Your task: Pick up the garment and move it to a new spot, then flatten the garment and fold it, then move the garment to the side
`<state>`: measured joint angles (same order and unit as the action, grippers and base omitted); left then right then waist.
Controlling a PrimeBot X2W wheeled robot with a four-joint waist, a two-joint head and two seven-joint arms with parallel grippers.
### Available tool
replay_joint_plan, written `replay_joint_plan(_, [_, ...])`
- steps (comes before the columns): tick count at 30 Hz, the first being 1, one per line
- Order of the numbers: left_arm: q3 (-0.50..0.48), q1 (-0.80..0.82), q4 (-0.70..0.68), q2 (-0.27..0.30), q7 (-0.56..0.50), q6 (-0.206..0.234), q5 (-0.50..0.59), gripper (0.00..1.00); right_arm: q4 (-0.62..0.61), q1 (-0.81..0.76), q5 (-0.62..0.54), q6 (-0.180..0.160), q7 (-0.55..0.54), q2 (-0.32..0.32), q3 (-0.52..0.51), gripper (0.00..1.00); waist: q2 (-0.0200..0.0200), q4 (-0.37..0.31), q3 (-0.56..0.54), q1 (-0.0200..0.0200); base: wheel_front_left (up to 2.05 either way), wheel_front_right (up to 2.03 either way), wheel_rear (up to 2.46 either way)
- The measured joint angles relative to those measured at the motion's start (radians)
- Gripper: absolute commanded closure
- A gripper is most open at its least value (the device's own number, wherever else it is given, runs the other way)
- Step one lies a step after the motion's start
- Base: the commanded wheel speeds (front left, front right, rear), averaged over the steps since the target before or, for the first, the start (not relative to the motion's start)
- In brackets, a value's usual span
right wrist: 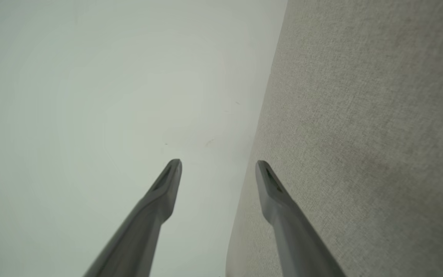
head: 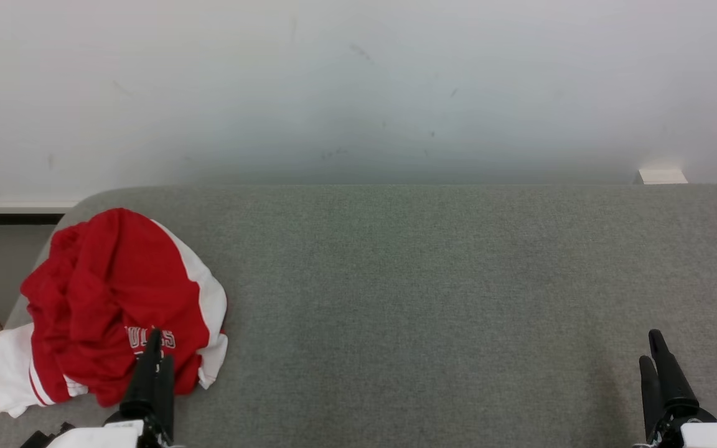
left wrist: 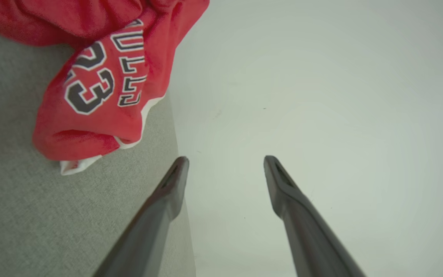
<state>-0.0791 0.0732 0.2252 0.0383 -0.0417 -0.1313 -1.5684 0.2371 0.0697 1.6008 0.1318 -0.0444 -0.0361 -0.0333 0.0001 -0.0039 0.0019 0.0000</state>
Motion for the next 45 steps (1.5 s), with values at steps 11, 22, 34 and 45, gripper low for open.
replay_joint_plan(11, [0.024, 0.0, -0.053, 0.001, 0.046, 0.0, 0.155, 0.0, -0.028, 0.005, -0.115, 0.0, 0.047, -0.008, 0.041, 0.0, 0.0, -0.01, -0.002, 0.0, 0.0, 0.0, 0.0])
replay_joint_plan(22, [-0.011, 0.0, -0.067, 0.001, 0.088, 0.0, 0.438, 0.0, -0.055, 0.009, -0.356, 0.0, 0.09, -0.009, 0.064, 0.0, 0.0, -0.031, -0.002, 0.0, 0.0, 0.0, 0.0])
replay_joint_plan(34, [0.021, -0.001, -0.092, 0.002, 0.129, 0.038, 0.718, 0.0, -0.071, 0.01, -0.66, 0.0, 0.132, -0.007, 0.072, 0.0, -0.0001, -0.045, -0.004, 0.0, 0.0, 0.0, 0.0])
replay_joint_plan(45, [0.051, -0.009, -0.075, 0.003, 0.16, 0.08, 0.943, 0.0, -0.059, 0.009, -0.918, 0.0, 0.162, -0.006, 0.069, 0.0, 0.0, -0.059, -0.011, 0.0, 0.0, 0.0, 0.0])
